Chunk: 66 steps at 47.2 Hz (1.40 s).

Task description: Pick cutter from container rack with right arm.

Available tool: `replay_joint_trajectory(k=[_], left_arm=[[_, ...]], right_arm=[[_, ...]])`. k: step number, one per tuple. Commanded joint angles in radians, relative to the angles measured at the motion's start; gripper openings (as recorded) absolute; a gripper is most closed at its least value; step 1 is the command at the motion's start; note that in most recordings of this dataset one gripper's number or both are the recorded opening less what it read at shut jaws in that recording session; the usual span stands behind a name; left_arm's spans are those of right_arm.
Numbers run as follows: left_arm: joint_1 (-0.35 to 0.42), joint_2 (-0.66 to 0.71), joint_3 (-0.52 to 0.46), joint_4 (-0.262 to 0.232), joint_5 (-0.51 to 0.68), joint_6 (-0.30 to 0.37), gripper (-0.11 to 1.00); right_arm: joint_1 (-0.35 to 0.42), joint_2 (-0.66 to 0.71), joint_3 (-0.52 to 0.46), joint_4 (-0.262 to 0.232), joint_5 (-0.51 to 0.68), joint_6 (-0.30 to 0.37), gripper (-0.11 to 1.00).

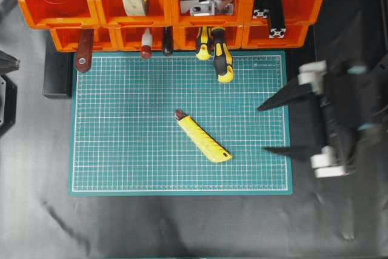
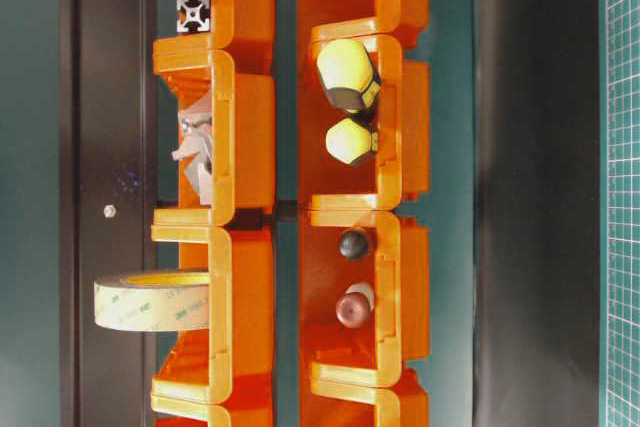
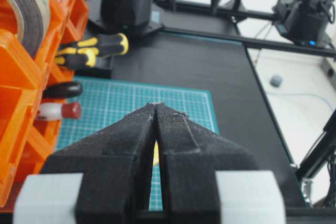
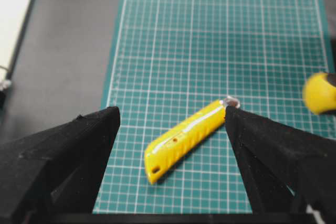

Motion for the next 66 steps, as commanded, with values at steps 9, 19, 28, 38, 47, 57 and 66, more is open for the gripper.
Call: replay_joint_trajectory(k=[9, 19, 28, 38, 47, 57, 66], left_arm=[[-0.002, 0.014, -0.025, 0.003, -0.005, -0.003, 0.00], [-0.002, 0.011, -0.026, 0.003, -0.009, -0.008, 0.00], [-0.002, 0.003, -0.025, 0.003, -0.008, -0.003, 0.00], [-0.003, 0.006, -0.023, 0.003, -0.009, -0.006, 0.00], [-0.009, -0.003, -0.021, 0.003, -0.009, -0.008, 0.00], [-0.008, -0.008, -0.021, 0.003, -0.009, -0.009, 0.00], [-0.009, -0.008, -0.021, 0.003, -0.006, -0.011, 0.00]], right_arm=[[-0.012, -0.179, 0.054, -0.002, 0.080, 0.008, 0.77], [-0.012, -0.275, 0.081, -0.002, 0.121, 0.008, 0.76], [-0.017, -0.336, 0.104, -0.002, 0.144, 0.008, 0.76], [-0.032, -0.370, 0.112, -0.002, 0.147, 0.008, 0.76], [-0.049, -0.388, 0.127, -0.002, 0.146, 0.009, 0.76], [-0.067, -0.417, 0.146, -0.002, 0.140, 0.009, 0.76], [-0.080, -0.442, 0.152, 0.002, 0.135, 0.011, 0.76]])
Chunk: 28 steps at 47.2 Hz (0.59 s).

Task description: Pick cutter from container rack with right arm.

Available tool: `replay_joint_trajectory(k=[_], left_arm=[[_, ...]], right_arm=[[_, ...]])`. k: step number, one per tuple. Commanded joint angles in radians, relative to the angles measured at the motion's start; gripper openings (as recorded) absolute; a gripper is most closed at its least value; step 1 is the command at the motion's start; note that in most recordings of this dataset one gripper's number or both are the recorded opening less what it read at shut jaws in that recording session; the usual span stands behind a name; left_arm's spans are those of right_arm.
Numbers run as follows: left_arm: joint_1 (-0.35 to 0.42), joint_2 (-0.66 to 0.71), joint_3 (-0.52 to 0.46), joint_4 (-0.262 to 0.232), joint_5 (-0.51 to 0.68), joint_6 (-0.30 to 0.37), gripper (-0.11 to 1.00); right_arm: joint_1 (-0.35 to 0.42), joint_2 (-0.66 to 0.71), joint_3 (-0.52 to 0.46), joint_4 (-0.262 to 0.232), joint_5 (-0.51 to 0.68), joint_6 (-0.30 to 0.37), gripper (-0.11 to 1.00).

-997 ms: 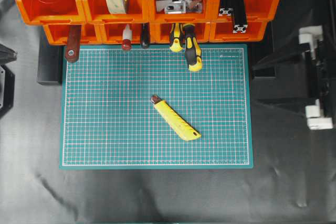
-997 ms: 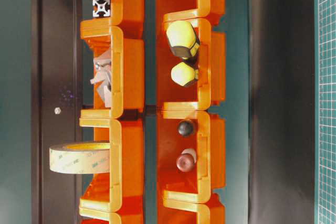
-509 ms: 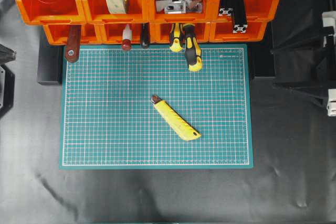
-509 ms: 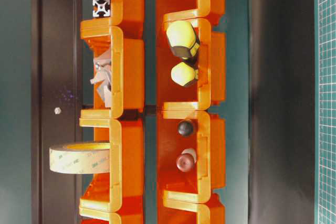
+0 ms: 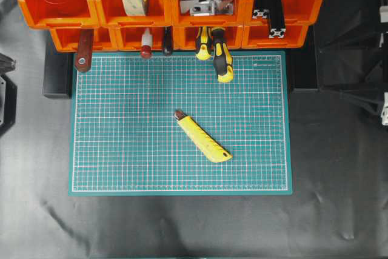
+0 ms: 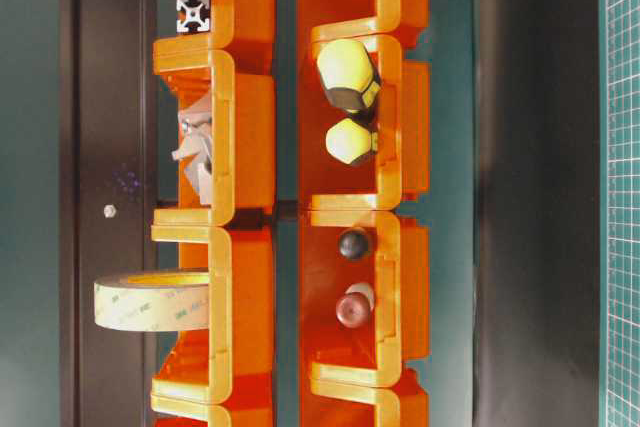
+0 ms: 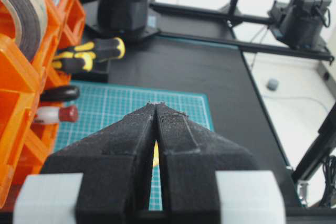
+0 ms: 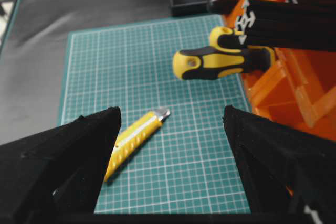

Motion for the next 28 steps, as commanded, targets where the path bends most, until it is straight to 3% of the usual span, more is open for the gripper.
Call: replay_joint_trajectory(k=[1, 8, 28], left_arm=[[-0.003, 0.008, -0.023, 0.003, -0.006, -0.002, 0.00], [-0.002, 0.009, -0.023, 0.003, -0.006, -0.002, 0.00], [-0.003, 0.017, -0.017, 0.003, -0.009, -0.002, 0.00]], right_arm=[[-0.006, -0.008, -0.012, 0.002, -0.012, 0.006, 0.76], [-0.021, -0.034, -0.003, -0.003, -0.037, 0.046, 0.76], [-0.037, -0.058, 0.026, -0.003, -0.048, 0.049, 0.76]])
